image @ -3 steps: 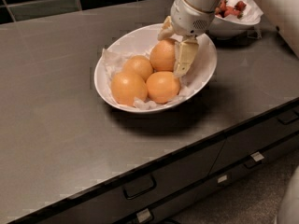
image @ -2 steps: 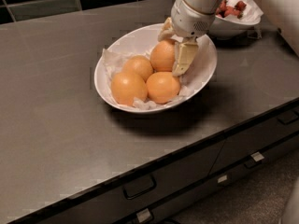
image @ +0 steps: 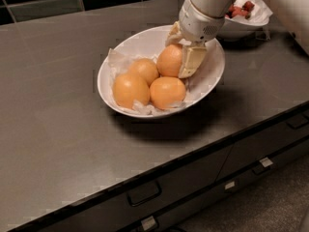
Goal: Pick orange from white bowl
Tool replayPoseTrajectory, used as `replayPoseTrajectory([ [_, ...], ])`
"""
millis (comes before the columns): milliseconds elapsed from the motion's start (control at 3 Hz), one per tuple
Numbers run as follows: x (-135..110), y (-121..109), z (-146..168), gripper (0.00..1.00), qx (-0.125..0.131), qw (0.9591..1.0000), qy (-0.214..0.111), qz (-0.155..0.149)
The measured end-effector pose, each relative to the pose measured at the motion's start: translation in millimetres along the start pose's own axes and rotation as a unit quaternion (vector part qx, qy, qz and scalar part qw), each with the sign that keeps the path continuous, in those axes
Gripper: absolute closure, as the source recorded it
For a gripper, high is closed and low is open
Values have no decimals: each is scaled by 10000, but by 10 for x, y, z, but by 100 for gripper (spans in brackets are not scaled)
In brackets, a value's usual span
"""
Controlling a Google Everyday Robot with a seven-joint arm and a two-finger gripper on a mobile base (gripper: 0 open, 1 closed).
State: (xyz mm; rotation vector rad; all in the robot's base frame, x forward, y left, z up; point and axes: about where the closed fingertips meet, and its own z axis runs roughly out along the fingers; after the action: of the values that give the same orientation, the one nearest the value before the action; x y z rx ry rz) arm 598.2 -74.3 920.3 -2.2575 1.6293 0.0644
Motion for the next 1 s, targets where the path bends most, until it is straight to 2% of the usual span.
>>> replayPoseTrajectory([
  [1000, -42, 10, 36, 39, 231, 9996, 94, -111],
])
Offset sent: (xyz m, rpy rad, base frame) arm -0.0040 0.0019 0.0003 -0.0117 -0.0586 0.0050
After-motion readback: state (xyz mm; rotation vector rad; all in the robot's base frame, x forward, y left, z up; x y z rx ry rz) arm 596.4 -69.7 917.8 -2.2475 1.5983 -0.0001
